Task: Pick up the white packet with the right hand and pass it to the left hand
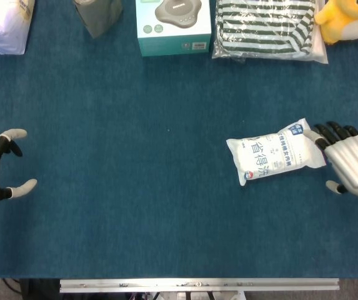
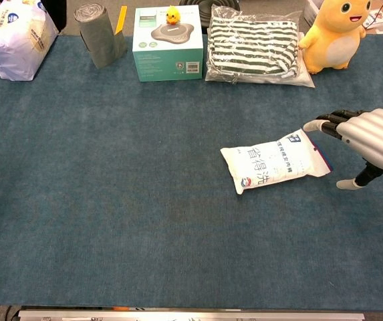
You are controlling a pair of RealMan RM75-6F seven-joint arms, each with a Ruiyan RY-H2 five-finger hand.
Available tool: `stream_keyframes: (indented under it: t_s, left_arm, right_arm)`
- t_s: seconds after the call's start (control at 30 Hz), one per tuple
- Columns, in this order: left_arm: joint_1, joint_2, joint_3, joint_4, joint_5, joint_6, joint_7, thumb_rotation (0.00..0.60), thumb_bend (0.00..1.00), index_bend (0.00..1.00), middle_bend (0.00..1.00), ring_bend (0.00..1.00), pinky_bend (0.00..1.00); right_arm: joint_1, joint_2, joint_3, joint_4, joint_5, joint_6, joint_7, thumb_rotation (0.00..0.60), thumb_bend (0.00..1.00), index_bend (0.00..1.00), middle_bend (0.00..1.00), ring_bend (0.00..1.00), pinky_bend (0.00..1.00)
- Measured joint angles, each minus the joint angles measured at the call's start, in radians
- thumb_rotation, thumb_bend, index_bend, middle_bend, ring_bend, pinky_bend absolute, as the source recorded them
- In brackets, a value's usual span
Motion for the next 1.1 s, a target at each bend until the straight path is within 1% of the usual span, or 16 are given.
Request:
stream_keyframes:
  t_s: [0.13, 0.33, 0.57, 0.87, 1.1]
  left_arm:
    - [0.004, 0.001, 0.002, 0.001, 0.003, 0.006, -0.008, 0.600, 0.02, 0.27, 0.47, 0.39, 0.61]
    - [0.010, 0.000, 0.006, 0.008, 0.009, 0.013, -0.026, 0.600, 0.02, 0.27, 0.47, 0.40, 0.61]
    - [0.011, -0.001, 0.008, 0.013, 0.009, 0.011, -0.033, 0.600, 0.02, 0.27, 0.47, 0.39, 0.61]
    - [0.008, 0.001, 0.007, 0.001, 0.015, 0.009, -0.029, 0.600, 0.02, 0.27, 0.47, 0.40, 0.61]
    - [0.010, -0.008, 0.008, 0.018, 0.008, 0.006, -0.039, 0.600, 0.02, 0.27, 0.47, 0.39, 0.61]
  right_arm:
    - [0.026, -0.054, 0.010, 0.049, 0.039, -0.024, -0.007, 0.600, 0.00, 0.17, 0.16, 0.13, 0.25]
    - [0.062, -0.108, 0.017, 0.089, 0.081, -0.047, -0.021, 0.600, 0.00, 0.17, 0.16, 0.13, 0.25]
    - [0.085, -0.139, 0.022, 0.119, 0.120, -0.054, -0.018, 0.600, 0.00, 0.17, 0.16, 0.13, 0.25]
    - [0.130, -0.185, 0.022, 0.161, 0.173, -0.091, -0.025, 0.600, 0.00, 0.17, 0.16, 0.13, 0.25]
    - [0.169, -0.224, 0.030, 0.195, 0.208, -0.114, -0.024, 0.600, 0.00, 0.17, 0.17, 0.13, 0.25]
